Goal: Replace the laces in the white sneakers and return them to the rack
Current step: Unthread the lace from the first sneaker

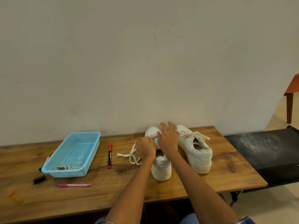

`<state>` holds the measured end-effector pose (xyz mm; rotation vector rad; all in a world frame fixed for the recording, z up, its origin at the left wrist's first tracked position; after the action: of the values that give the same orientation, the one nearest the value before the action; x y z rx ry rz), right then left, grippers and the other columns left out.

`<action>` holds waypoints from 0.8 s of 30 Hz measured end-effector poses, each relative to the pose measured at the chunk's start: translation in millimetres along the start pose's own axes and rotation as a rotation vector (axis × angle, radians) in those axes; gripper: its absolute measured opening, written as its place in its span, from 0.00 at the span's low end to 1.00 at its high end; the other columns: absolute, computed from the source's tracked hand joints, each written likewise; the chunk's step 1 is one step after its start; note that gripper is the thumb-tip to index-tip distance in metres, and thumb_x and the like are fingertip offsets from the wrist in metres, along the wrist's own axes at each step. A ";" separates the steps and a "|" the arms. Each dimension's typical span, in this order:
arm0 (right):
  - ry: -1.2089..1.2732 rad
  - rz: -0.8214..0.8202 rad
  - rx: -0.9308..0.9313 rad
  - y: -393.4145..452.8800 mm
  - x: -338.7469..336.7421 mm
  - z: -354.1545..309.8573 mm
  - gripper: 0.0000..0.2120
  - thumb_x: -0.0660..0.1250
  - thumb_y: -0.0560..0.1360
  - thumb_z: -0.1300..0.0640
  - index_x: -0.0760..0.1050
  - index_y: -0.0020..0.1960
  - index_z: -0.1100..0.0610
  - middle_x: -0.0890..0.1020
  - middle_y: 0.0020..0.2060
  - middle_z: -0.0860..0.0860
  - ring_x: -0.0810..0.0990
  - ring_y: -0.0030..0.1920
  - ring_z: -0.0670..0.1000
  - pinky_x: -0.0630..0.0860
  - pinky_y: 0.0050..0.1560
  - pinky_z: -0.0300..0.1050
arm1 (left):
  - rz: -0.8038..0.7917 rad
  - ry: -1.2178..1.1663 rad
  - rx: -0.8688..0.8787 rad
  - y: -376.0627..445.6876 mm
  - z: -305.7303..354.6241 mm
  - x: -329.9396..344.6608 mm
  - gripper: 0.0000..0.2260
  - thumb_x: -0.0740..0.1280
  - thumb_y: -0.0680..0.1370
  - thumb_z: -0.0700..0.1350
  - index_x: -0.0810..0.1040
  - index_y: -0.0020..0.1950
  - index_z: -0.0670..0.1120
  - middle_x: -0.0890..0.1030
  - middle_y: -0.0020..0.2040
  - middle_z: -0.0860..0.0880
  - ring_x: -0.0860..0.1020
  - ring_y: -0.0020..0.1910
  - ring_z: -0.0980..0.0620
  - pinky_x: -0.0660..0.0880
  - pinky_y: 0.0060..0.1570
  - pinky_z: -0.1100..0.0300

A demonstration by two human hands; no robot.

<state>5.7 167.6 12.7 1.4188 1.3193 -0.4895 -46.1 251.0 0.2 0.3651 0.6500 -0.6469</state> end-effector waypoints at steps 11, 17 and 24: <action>0.082 0.299 0.141 -1.4 -13.0 9.7 0.07 0.67 0.72 0.64 0.75 0.50 0.61 0.78 0.47 0.59 0.77 0.48 0.59 0.76 0.38 0.51 | -0.016 0.014 -0.009 0.7 0.2 -0.6 0.14 0.57 0.79 0.44 0.81 0.44 0.43 0.81 0.43 0.44 0.77 0.41 0.46 0.64 0.34 0.59; -0.091 -0.249 -0.142 0.2 8.8 -3.5 0.18 0.54 0.80 0.47 0.71 0.65 0.55 0.68 0.65 0.56 0.64 0.66 0.57 0.66 0.62 0.52 | -0.014 0.027 0.012 -1.5 1.3 -1.6 0.15 0.56 0.80 0.45 0.82 0.45 0.44 0.82 0.44 0.45 0.76 0.42 0.48 0.66 0.35 0.58; 0.198 0.359 0.117 -1.7 -16.9 4.1 0.16 0.49 0.76 0.57 0.75 0.45 0.62 0.77 0.44 0.59 0.77 0.44 0.58 0.71 0.36 0.45 | -0.009 0.026 -0.004 -1.1 1.2 -3.8 0.14 0.57 0.80 0.45 0.81 0.46 0.43 0.81 0.44 0.44 0.74 0.40 0.48 0.64 0.35 0.59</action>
<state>0.7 156.2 24.9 1.7942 1.1668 -0.1922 -48.6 251.2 3.5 0.3672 0.6777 -0.6503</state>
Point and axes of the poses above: each hand's wrist, its own y-axis towards the middle knuckle, its own x-axis out of the palm, z = x × y, the point moved 3 cm from there along y, towards the middle knuckle
